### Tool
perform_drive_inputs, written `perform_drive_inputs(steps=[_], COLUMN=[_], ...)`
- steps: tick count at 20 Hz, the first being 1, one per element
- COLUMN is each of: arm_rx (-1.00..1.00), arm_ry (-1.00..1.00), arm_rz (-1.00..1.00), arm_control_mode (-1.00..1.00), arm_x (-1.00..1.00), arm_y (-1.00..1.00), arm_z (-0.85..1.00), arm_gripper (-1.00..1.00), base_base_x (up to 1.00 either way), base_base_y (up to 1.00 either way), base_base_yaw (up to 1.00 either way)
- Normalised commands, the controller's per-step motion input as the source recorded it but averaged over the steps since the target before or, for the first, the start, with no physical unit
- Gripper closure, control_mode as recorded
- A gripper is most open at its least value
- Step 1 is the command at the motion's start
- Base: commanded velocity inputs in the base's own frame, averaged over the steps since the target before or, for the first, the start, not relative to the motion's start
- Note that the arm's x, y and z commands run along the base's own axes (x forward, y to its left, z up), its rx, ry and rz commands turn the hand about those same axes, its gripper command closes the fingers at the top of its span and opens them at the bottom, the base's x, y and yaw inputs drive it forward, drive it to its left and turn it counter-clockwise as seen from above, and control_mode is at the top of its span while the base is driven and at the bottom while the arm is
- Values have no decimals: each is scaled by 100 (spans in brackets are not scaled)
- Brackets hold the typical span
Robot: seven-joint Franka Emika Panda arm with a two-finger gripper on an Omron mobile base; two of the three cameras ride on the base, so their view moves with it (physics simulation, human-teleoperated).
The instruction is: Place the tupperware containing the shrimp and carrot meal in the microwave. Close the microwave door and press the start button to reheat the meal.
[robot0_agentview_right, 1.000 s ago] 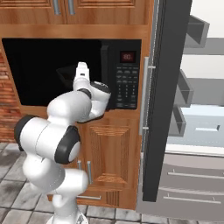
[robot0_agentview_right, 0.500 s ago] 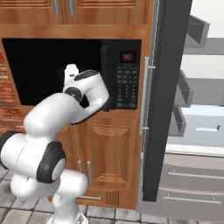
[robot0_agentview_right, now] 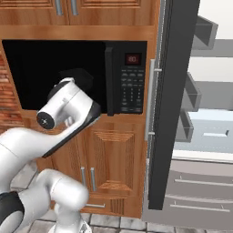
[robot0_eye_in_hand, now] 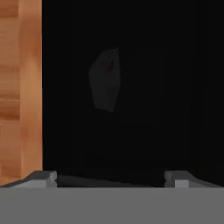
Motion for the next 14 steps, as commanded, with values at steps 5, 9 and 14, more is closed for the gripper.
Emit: perform_drive_inputs(steps=[5, 9, 14], arm_rx=[8, 9, 0], arm_ry=[15, 16, 19], arm_rz=[-19, -12, -2], arm_control_mode=[-100, -100, -100], arm_x=[-58, -29, -6], arm_y=[-96, -75, -35], arm_z=[5, 36, 44], arm_gripper=[-100, -100, -100], base_base_x=[0, 0, 0], base_base_y=[0, 0, 0], base_base_yaw=[0, 0, 0])
